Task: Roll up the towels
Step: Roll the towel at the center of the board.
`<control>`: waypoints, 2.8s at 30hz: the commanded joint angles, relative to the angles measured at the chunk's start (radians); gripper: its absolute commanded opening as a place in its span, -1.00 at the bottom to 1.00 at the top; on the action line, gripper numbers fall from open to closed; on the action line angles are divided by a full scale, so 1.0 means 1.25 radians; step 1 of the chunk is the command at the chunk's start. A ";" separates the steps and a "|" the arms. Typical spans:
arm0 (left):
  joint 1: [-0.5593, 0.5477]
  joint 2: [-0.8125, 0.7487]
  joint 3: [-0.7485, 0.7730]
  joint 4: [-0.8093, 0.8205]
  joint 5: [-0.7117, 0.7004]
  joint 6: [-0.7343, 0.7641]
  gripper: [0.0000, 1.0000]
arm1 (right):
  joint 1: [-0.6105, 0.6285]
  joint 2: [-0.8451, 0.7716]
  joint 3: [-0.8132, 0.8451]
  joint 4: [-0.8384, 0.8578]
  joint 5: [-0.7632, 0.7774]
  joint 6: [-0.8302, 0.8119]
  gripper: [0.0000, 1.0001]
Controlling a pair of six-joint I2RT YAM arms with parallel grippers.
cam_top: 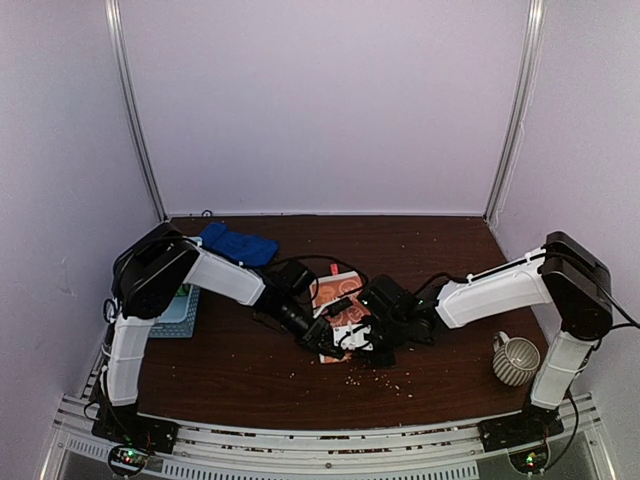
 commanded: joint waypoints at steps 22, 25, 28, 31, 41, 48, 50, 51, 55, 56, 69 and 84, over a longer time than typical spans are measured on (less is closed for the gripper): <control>-0.116 -0.661 -0.450 0.218 -0.762 0.182 -0.02 | -0.183 0.271 0.325 -0.545 -0.544 0.121 -1.00; -0.218 -0.678 -0.468 0.260 -0.874 0.281 0.06 | -0.207 0.336 0.378 -0.581 -0.555 0.136 -1.00; -0.269 -0.644 -0.443 0.252 -0.863 0.359 0.04 | -0.211 0.398 0.420 -0.621 -0.562 0.143 -1.00; -0.304 -0.577 -0.373 0.192 -0.827 0.428 -0.08 | -0.211 0.427 0.429 -0.634 -0.569 0.141 -1.00; -0.339 -0.343 -0.197 0.045 -0.809 0.572 -0.43 | -0.213 0.427 0.426 -0.638 -0.564 0.129 -1.00; -0.340 -0.268 -0.168 0.057 -0.878 0.603 -0.38 | -0.213 0.428 0.414 -0.636 -0.566 0.122 -1.00; -0.340 -0.259 -0.167 0.066 -0.896 0.605 -0.33 | -0.213 0.428 0.414 -0.639 -0.568 0.119 -1.00; -0.340 -0.258 -0.170 0.070 -0.899 0.607 -0.32 | -0.213 0.428 0.414 -0.641 -0.569 0.117 -1.00; -0.339 -0.245 -0.173 0.076 -0.921 0.610 -0.28 | -0.213 0.428 0.417 -0.642 -0.571 0.115 -1.00; -0.340 -0.241 -0.173 0.076 -0.927 0.611 -0.28 | -0.213 0.430 0.418 -0.643 -0.571 0.114 -1.00; -0.340 -0.164 -0.147 0.043 -0.967 0.618 -0.37 | -0.214 0.429 0.427 -0.681 -0.599 0.076 -1.00; -0.340 -0.149 -0.091 -0.007 -0.999 0.565 -0.28 | -0.258 0.399 0.451 -0.701 -0.596 0.077 -1.00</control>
